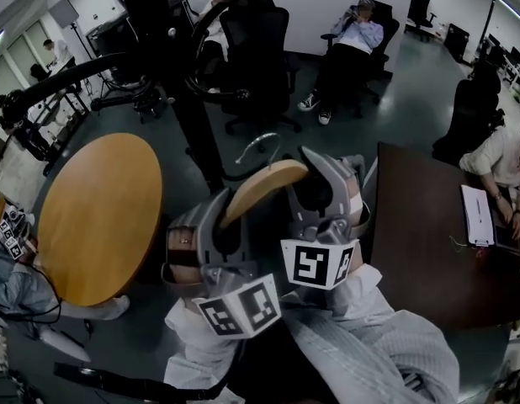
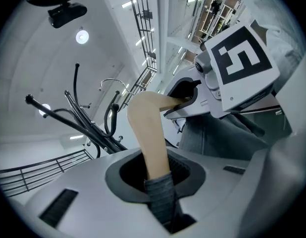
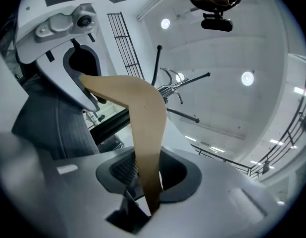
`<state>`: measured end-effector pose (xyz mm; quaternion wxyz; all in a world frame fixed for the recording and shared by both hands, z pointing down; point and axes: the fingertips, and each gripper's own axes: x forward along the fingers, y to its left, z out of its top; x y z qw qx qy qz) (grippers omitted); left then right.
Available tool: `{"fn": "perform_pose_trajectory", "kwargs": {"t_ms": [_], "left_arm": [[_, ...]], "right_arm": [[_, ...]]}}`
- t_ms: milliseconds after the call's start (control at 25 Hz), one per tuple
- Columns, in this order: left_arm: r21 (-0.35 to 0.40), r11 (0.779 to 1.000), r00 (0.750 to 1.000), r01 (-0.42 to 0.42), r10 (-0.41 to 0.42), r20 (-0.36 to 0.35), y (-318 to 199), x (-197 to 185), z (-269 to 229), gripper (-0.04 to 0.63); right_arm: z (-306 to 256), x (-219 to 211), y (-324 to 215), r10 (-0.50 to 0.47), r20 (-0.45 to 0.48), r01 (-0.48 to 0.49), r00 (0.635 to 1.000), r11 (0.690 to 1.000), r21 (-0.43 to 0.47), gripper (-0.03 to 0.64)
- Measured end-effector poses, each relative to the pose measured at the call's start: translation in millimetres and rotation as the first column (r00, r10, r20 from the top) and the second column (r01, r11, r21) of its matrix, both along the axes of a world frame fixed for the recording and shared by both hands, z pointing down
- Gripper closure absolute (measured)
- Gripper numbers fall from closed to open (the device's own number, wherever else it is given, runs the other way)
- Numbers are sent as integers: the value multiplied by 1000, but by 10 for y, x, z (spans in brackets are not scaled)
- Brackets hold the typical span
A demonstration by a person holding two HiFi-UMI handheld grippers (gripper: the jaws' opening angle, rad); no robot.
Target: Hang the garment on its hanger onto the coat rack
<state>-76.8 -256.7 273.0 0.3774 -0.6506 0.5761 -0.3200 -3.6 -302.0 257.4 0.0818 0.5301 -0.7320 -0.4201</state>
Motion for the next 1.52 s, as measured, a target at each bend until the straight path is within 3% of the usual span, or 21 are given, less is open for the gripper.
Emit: {"fn": "perform_pose_trajectory", "kwargs": {"t_ms": [400,1240,1520], "left_arm": [[38,996,994,85,-82,-67,-469,-63,-279,525],[-105,973,975,207,-214,-57,-954,-745,95,525],[-28,978,978,205,-206,-22,-903,-1010,35,525]], "right_arm": [[-368,-125,-528,-102,-13,103,995,993,61,503],[76,-913,-1113,-263,-50,255,964,959,-124,502],[16,-1144,-1061,-249,-34,245,968,966,-87,502]]}}
